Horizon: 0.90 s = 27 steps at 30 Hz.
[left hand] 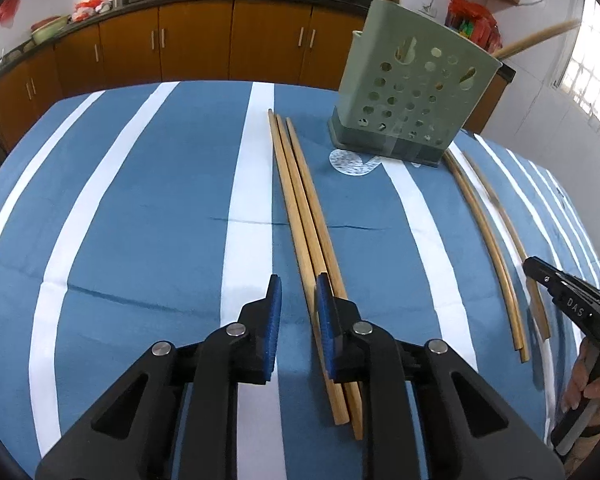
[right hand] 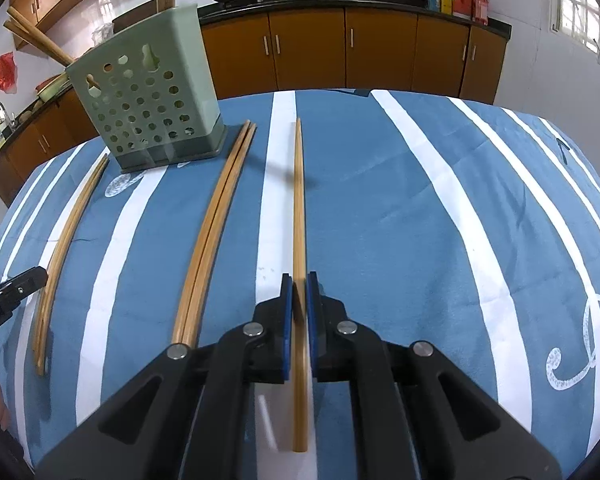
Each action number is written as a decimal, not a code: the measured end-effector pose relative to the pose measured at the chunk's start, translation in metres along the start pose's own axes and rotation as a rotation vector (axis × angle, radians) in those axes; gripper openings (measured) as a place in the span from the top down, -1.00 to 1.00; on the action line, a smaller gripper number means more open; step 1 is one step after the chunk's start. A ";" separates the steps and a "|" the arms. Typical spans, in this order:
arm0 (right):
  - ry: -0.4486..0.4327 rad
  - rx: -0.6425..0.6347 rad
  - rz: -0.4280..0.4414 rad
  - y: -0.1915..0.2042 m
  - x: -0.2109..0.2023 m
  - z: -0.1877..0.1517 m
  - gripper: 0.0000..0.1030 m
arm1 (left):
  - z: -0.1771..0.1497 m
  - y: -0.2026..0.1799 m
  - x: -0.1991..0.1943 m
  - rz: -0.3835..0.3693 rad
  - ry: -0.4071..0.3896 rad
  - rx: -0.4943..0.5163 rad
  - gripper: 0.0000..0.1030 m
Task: Organize utensils
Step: 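Close the left tool on a third chopstick while the right tool grasps another chopstick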
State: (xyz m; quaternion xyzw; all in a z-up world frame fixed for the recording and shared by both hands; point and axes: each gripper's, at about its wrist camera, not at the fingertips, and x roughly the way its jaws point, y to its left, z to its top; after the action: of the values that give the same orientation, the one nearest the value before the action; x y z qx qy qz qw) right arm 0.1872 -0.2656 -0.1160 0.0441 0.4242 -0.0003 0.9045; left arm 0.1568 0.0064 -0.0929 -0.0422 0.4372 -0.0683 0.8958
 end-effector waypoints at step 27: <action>-0.016 -0.002 -0.032 -0.008 0.001 0.000 0.79 | -0.001 0.032 -0.004 0.080 -0.035 -0.037 0.85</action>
State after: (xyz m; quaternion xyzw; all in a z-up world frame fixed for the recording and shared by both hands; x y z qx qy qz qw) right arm 0.1876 -0.2732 -0.1174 0.0364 0.4177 -0.0147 0.9077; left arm 0.1562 0.0388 -0.0942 -0.0423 0.4241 -0.0237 0.9043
